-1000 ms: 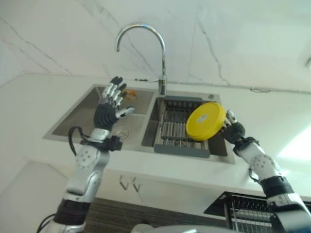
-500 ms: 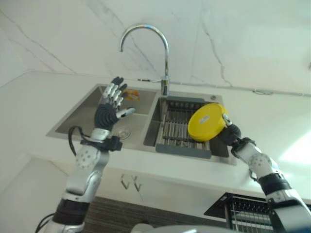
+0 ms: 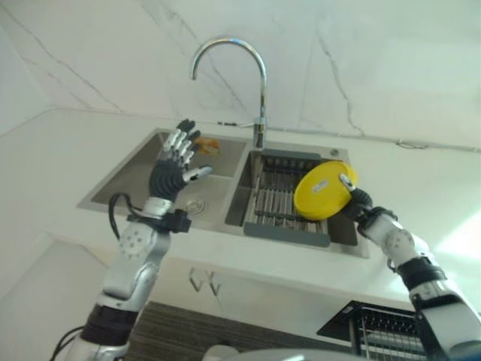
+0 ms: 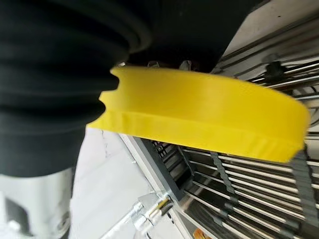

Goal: Place the dishes in the dishwasher.

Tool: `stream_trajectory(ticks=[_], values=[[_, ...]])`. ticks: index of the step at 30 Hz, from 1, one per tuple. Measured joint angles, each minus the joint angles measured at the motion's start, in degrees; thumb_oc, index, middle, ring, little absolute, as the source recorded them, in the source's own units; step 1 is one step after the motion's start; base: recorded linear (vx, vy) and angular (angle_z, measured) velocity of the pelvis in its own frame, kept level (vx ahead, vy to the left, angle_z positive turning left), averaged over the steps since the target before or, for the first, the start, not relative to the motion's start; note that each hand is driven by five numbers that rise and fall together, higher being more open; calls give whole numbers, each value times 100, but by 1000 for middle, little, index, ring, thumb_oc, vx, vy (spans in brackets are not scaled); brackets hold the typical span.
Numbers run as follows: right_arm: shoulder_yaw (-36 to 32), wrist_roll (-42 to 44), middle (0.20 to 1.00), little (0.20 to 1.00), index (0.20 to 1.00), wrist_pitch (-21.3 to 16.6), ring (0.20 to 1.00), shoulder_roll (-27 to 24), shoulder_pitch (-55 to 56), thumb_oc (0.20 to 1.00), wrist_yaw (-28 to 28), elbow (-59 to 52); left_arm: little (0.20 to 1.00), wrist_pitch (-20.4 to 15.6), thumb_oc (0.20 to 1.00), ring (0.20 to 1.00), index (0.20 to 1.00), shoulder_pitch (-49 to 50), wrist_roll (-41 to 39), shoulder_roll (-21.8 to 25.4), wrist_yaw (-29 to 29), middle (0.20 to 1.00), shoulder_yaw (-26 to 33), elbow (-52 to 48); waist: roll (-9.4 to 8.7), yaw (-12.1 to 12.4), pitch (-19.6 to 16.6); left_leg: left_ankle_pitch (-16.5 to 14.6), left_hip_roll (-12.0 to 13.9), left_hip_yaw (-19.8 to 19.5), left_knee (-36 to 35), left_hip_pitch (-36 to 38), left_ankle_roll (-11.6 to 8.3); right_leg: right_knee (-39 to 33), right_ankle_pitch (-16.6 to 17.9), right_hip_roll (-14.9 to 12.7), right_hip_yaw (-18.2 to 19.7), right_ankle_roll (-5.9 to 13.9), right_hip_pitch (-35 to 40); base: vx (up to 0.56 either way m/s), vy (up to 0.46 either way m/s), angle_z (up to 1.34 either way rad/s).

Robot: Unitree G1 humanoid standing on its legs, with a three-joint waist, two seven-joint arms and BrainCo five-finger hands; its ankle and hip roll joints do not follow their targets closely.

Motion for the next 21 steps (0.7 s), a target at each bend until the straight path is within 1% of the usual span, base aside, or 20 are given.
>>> stream_trajectory(ticks=[1, 6, 10, 13, 17, 21], values=[[16, -136, 200, 200, 200, 0, 200, -10, -166, 200, 2, 225, 1000, 52, 1000, 1000, 1000, 1, 0, -1, 5, 1000, -4, 42, 0, 20, 0, 0, -1, -4, 1, 0, 0, 0, 0, 0, -1, 0, 1, 0, 0, 0], [231, -447, 200, 200, 200, -1, 200, -151, -401, 200, -9, 438, 1000, 70, 1000, 1000, 1000, -8, -1, -1, 36, 1000, -54, 78, 5, 50, -4, 14, -1, -10, 31, 5, -21, 0, 1, 1, -5, 0, 5, 4, 13, 0], [262, -417, 200, 200, 200, -41, 200, -61, -424, 200, -197, 454, 1000, 86, 1000, 1000, 1000, -15, -3, -14, 81, 1000, -239, 110, 18, 132, -10, 14, -5, -14, 31, 4, -21, 0, 0, -2, -6, -1, 5, 3, 26, 0], [271, -426, 200, 200, 200, -134, 200, 60, -424, 200, -206, 469, 1000, 108, 1000, 1000, 1000, -14, -6, -26, 82, 1000, -239, 153, 29, 164, -15, 15, -6, -18, 30, 1, -22, 0, 0, -2, -10, -1, 6, -1, 10, 0], [448, -593, 200, 200, 200, -342, 200, 59, -409, 200, -201, 389, 1000, 107, 1000, 1000, 1000, 0, -25, -42, 61, 1000, -238, 246, 35, 171, -16, 15, -6, -23, 30, -4, -21, 0, 0, -3, -14, -1, 6, 0, 0, 0], [411, -552, 200, 200, 200, -524, 200, 60, -402, 200, -405, 359, 1000, 106, 1000, 1000, 1000, 3, -26, -79, 30, 1000, -239, 253, 42, 171, -14, 14, -6, -25, 30, -4, -21, 0, -1, -2, -15, -1, 5, 0, 0, 0]])
